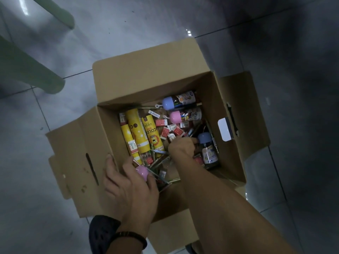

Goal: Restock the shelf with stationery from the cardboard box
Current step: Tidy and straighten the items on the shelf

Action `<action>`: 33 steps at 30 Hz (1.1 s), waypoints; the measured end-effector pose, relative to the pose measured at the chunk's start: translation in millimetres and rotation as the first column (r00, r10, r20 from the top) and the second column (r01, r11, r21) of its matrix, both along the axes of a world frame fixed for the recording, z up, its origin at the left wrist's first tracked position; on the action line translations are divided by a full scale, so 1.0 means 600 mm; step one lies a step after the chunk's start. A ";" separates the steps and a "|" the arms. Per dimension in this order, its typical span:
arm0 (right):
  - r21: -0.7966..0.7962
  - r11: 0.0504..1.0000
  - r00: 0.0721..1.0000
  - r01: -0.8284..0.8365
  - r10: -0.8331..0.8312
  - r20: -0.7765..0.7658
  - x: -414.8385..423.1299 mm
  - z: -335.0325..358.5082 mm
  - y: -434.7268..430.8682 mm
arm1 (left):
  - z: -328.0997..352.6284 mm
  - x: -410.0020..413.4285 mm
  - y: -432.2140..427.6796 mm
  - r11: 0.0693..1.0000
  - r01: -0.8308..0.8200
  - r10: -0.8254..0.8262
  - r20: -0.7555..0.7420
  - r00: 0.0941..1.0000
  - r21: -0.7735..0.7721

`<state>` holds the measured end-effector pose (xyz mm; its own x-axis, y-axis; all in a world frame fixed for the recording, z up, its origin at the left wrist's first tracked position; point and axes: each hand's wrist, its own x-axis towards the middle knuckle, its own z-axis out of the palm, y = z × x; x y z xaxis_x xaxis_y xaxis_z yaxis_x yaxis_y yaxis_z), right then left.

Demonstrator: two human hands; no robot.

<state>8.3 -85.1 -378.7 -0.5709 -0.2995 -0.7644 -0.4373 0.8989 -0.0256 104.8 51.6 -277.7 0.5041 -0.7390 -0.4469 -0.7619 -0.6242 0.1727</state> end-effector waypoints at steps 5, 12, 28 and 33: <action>-0.052 0.996 0.997 -0.079 0.079 0.005 -0.003 0.013 0.021 | 0.001 0.007 0.006 1.000 -0.010 0.010 -0.021 1.000 -0.015; -0.149 0.975 0.922 0.165 -0.098 0.375 -0.032 0.059 0.047 | 0.048 0.037 0.008 0.992 -0.123 0.114 -0.224 0.968 -0.028; -0.418 0.859 0.815 0.297 0.000 0.580 0.117 0.731 0.029 | 0.659 0.098 -0.132 0.745 -0.662 0.298 -0.846 0.441 -0.083; -0.336 0.929 0.561 0.155 0.197 0.804 0.118 0.969 0.002 | 0.868 0.200 -0.113 0.576 -0.817 0.404 -0.863 0.304 -0.018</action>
